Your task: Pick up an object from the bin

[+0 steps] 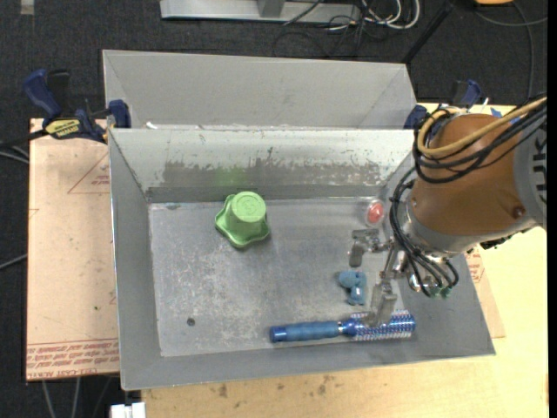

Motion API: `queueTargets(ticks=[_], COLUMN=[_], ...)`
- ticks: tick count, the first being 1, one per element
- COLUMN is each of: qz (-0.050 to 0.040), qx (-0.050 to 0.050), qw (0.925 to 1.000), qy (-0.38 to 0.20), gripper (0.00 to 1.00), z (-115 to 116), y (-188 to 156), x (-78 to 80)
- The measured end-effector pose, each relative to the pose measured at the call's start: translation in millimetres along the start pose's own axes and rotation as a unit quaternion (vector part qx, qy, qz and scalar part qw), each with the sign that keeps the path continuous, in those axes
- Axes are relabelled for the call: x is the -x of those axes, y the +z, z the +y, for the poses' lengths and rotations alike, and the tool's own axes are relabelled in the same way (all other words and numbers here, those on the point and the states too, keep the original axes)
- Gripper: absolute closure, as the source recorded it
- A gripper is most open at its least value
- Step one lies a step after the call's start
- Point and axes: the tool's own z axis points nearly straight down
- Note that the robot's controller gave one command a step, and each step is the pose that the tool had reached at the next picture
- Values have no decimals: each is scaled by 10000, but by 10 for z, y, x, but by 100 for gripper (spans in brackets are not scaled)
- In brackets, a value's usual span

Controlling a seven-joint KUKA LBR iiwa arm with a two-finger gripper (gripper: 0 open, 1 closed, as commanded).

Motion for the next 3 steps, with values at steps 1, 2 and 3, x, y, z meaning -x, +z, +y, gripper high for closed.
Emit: queueTargets(ticks=[1, 2, 3], qz=[-68, -48, -98], qx=[-4, -5, -20], qw=[9997, 9997, 9999], qy=[-239, -259, -91], gripper=[0, 100, 100], z=[-166, -162, -722], y=[1273, 1242, -913], x=[1, -9, 401])
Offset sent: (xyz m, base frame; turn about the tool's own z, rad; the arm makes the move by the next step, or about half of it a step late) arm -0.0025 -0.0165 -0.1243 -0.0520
